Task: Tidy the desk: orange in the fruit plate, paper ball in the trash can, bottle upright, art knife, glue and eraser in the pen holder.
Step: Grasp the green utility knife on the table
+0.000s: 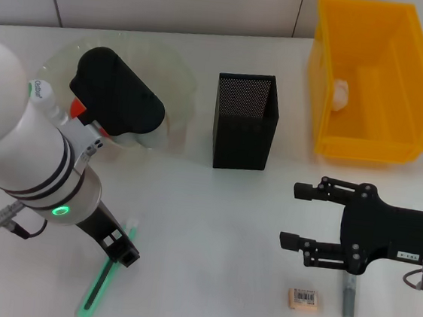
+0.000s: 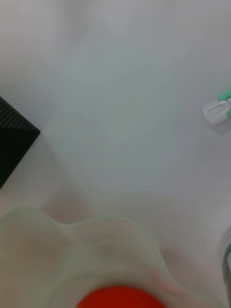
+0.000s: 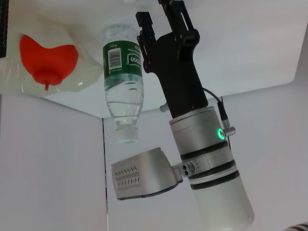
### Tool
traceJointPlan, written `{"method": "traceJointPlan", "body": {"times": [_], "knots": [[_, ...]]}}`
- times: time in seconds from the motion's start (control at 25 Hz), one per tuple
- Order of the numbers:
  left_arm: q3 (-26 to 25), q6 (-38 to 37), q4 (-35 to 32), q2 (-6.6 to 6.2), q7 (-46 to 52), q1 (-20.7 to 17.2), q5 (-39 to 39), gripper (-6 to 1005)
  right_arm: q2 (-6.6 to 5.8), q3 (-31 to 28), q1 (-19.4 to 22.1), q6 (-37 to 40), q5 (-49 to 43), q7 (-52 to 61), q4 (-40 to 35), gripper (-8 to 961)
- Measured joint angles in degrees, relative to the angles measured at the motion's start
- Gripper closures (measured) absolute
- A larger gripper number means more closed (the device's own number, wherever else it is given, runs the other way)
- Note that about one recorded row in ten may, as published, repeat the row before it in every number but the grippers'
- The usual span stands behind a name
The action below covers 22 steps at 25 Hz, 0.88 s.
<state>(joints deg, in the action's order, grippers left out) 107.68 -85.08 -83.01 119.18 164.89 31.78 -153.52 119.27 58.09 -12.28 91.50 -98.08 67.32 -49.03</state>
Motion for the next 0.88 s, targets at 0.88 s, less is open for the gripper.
{"method": "traceJointPlan", "body": {"times": [0.88], "knots": [[0.61,1.62,3.77,0.0,0.0,1.76,0.18,413,0.0,0.0,-0.2,0.0,0.0,0.0,0.08,187]]}}
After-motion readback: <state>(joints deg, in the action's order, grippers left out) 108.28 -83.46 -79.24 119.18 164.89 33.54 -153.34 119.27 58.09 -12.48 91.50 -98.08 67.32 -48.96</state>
